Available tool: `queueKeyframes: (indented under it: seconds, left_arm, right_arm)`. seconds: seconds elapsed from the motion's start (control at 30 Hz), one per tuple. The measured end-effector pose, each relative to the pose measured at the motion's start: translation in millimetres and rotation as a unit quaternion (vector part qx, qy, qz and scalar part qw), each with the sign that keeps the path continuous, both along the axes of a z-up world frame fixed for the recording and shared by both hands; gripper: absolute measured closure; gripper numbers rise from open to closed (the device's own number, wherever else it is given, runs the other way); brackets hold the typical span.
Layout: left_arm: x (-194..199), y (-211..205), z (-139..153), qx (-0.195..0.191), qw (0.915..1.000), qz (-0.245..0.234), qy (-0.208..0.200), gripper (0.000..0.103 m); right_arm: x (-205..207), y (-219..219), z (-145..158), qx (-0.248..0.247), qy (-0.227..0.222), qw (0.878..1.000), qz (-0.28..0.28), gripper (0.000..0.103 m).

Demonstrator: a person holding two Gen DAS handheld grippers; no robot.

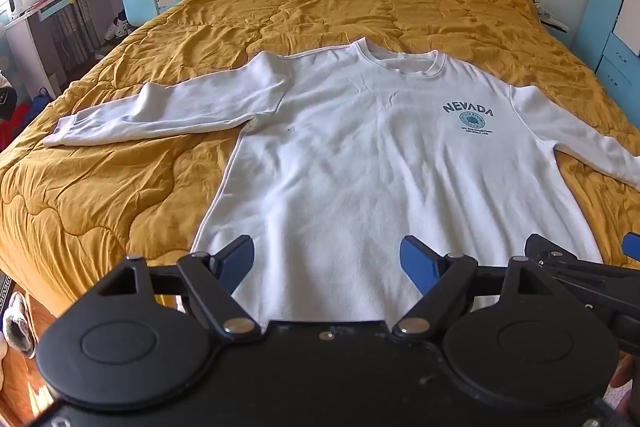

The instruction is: Fold small clothes

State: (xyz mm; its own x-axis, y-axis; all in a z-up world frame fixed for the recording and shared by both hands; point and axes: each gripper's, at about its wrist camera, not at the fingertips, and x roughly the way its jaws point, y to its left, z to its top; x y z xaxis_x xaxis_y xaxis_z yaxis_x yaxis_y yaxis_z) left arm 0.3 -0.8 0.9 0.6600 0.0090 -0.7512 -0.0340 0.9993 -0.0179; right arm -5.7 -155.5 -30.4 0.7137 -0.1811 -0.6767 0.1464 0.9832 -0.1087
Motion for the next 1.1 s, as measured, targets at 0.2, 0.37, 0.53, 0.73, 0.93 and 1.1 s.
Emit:
queueKeyframes:
  seconds: [0.2,0.37,0.53,0.73,0.93,1.1]
  left_arm:
    - [-0.2,4.1,-2.2,0.002,1.0,-0.003,0.001,0.018]
    - [1.6,1.5,-3.4,0.003,1.0,-0.003,0.001,0.018]
    - [2.9,-0.2,-4.4,0.003,1.0,-0.004,0.003,0.018]
    - [3.7,-0.9,-5.8,0.003,1.0,-0.007,0.004,0.018]
    - [3.8,-1.1,-6.0,0.001,0.9999,-0.009,0.006,0.018]
    - [4.5,-0.5,-6.9,0.0,0.9999,-0.008,0.009,0.018]
  right_arm:
    - [0.9,1.8,0.9,-0.001,-0.001,1.0,0.001,0.0]
    - [0.9,2.0,0.9,-0.001,-0.002,1.0,0.0,0.0]
    - [1.6,2.4,0.4,-0.002,-0.002,1.0,-0.001,0.0]
    - [4.5,4.6,1.3,-0.001,-0.002,1.0,-0.004,0.0]
    - [2.6,0.6,0.4,0.0,-0.001,1.0,-0.003,0.0]
    - [2.2,-0.7,-0.5,-0.001,-0.001,1.0,-0.003,0.0]
